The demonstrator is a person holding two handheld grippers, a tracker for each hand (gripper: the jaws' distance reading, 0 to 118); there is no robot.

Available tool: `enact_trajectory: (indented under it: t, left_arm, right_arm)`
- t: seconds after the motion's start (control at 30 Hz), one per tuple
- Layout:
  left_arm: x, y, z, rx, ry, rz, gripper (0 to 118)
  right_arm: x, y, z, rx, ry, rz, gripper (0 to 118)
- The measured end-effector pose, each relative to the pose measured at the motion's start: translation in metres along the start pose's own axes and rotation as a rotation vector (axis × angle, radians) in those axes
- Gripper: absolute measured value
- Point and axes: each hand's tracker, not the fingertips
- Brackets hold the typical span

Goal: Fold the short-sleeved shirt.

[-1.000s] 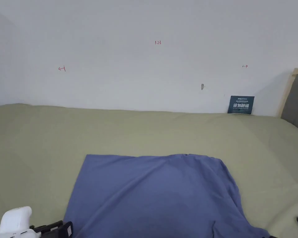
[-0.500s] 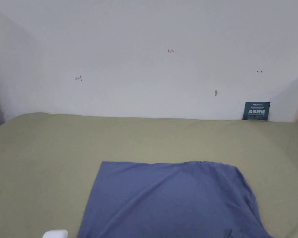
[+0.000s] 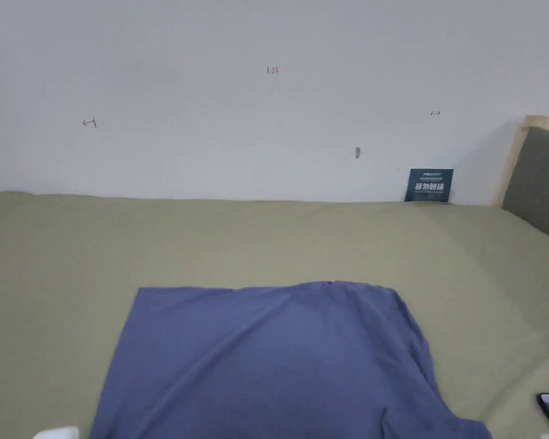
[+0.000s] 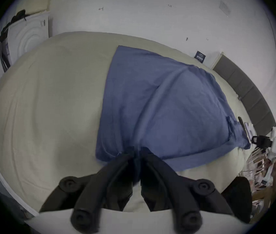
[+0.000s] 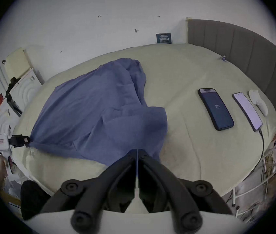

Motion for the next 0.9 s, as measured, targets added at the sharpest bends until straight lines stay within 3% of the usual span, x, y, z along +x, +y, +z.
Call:
enact_trajectory:
  t: [0.07, 0.1, 0.17, 0.27, 0.3, 0.37, 0.4, 0.47, 0.53, 0.67, 0.9]
  left_arm:
    - [0.000, -0.001, 0.001, 0.003, 0.017, -0.015, 8]
    - [-0.003, -0.001, 0.003, 0.004, 0.014, -0.008, 8]
    - [-0.007, 0.001, 0.006, 0.014, -0.013, 0.047, 8]
    - [-0.009, 0.001, 0.007, 0.022, -0.014, 0.059, 8]
    - [-0.009, 0.001, 0.006, 0.021, -0.014, 0.055, 8]
    - [-0.008, -0.001, 0.002, 0.012, -0.002, 0.040, 8]
    - [-0.006, -0.002, 0.001, 0.009, -0.002, 0.036, 8]
    - [-0.006, -0.002, 0.002, 0.007, -0.005, 0.032, 8]
    - [-0.007, 0.002, 0.005, 0.013, -0.008, 0.037, 8]
    - [-0.010, 0.017, 0.017, 0.058, -0.042, 0.090, 8]
    - [-0.010, 0.089, 0.011, 0.103, -0.060, 0.094, 8]
  right_arm:
    - [0.004, 0.002, -0.012, -0.003, 0.052, 0.042, 88]
    - [0.006, 0.001, -0.019, -0.048, 0.053, 0.081, 105]
    - [0.005, -0.002, -0.030, -0.094, 0.003, 0.120, 95]
    - [0.003, -0.009, -0.044, -0.104, -0.018, 0.162, 93]
    - [0.003, -0.011, -0.050, -0.107, -0.017, 0.172, 87]
    - [0.002, -0.012, -0.059, -0.131, -0.024, 0.197, 26]
    - [0.001, -0.012, -0.061, -0.127, -0.014, 0.205, 8]
    - [-0.003, -0.011, -0.055, -0.059, 0.091, 0.194, 8]
    - [-0.014, -0.008, -0.044, -0.003, 0.013, 0.243, 8]
    - [-0.019, 0.013, -0.027, 0.095, 0.066, 0.188, 8]
    - [-0.019, 0.089, -0.047, 0.065, 0.108, 0.144, 8]
